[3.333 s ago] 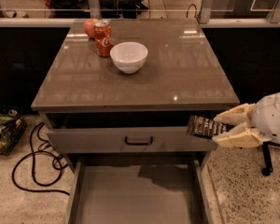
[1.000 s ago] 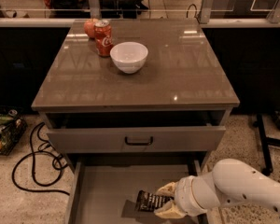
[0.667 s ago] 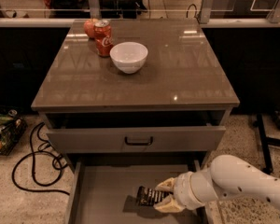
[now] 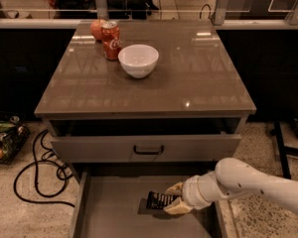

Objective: Place rxbar chocolate into middle drawer

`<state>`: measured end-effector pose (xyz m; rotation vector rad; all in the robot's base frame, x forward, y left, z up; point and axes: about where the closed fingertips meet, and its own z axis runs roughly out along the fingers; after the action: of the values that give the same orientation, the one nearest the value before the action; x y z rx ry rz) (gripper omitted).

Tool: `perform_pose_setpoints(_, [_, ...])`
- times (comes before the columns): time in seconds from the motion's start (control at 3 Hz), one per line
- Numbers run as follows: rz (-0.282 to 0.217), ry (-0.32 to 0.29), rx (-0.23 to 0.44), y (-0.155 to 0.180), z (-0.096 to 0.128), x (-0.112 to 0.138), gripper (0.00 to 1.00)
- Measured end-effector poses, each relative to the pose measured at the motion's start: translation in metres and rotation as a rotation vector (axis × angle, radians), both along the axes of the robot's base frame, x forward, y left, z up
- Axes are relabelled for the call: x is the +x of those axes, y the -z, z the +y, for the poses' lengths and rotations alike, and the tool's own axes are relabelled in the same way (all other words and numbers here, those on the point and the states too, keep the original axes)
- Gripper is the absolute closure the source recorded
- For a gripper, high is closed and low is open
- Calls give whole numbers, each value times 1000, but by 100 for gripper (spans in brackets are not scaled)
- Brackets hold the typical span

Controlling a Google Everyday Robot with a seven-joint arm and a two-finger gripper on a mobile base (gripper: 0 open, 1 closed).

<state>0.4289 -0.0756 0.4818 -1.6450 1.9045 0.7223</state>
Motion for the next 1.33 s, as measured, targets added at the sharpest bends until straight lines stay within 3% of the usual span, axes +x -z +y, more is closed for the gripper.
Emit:
perform_pose_setpoints(0.67, [40,-10,-66,69,8,19,100])
perform_pose_setpoints(1.0, [57,22,-109,90,4,21,100])
perform_pose_setpoints(1.33, [58,21,-107,90,5,21,82])
